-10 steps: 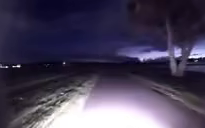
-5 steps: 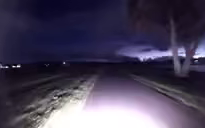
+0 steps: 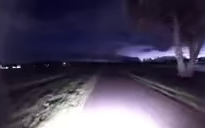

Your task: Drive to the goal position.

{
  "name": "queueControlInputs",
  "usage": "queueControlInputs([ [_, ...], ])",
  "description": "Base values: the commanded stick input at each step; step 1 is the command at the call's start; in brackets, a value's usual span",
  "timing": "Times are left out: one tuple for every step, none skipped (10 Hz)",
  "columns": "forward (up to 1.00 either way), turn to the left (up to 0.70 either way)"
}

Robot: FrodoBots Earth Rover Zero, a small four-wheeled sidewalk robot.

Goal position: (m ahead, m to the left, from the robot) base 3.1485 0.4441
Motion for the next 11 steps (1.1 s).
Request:
queueControlInputs([
  [0.69, 0.00],
  [0.69, -0.14],
  [0.69, -0.30],
  [0.69, -0.24],
  [0.69, -0.06],
  [0.69, 0.00],
  [0.69, 0.00],
  [0.69, 0.00],
  [0.69, 0.00],
  [0.69, -0.05],
  [0.69, -0.20],
])
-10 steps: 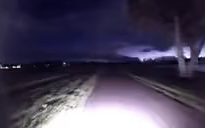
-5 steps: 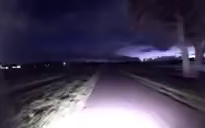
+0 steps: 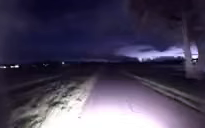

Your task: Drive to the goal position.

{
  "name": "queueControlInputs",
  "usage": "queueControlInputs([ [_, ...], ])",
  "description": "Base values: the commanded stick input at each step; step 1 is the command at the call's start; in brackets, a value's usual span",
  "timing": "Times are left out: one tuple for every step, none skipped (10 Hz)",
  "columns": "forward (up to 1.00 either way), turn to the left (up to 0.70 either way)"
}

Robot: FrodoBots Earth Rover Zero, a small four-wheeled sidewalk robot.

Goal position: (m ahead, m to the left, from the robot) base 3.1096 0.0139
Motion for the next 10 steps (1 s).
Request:
queueControlInputs([
  [0.69, -0.34],
  [0.69, -0.21],
  [0.69, -0.05],
  [0.69, 0.00],
  [0.69, 0.00],
  [0.69, 0.00],
  [0.69, 0.00],
  [0.69, 0.00],
  [0.69, 0.00],
  [0.69, 0.00],
])
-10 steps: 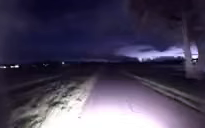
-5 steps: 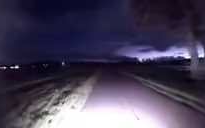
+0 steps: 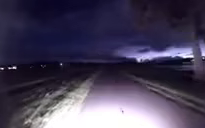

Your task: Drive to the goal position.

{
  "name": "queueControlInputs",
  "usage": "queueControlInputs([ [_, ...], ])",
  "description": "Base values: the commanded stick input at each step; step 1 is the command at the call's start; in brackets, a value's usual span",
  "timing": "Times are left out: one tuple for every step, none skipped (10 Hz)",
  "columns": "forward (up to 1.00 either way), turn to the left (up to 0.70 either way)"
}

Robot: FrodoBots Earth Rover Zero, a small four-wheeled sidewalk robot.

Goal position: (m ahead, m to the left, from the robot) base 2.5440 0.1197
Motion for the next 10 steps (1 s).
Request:
queueControlInputs([
  [0.69, 0.00],
  [0.69, 0.00],
  [0.69, 0.00],
  [0.69, 0.00],
  [0.69, -0.04],
  [0.69, -0.15],
  [0.69, -0.25],
  [0.69, -0.30],
  [0.69, -0.34],
  [0.69, -0.22],
])
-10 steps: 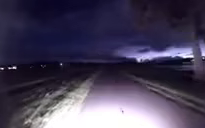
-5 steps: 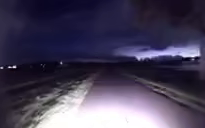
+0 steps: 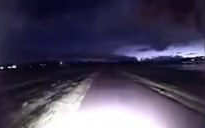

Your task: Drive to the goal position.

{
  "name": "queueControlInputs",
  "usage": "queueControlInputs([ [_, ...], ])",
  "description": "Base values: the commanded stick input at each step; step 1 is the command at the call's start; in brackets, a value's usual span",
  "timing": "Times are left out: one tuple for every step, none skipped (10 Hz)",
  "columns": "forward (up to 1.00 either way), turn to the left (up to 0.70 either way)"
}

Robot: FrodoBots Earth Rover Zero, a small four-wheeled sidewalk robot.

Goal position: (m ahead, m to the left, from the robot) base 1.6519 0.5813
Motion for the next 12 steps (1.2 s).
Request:
queueControlInputs([
  [0.69, -0.07],
  [0.69, 0.00],
  [0.69, 0.00],
  [0.69, 0.00],
  [0.69, 0.00],
  [0.69, 0.00],
  [0.69, 0.00],
  [0.69, 0.00],
  [0.69, 0.00],
  [0.69, 0.00],
  [0.69, 0.00],
  [0.69, 0.00],
])
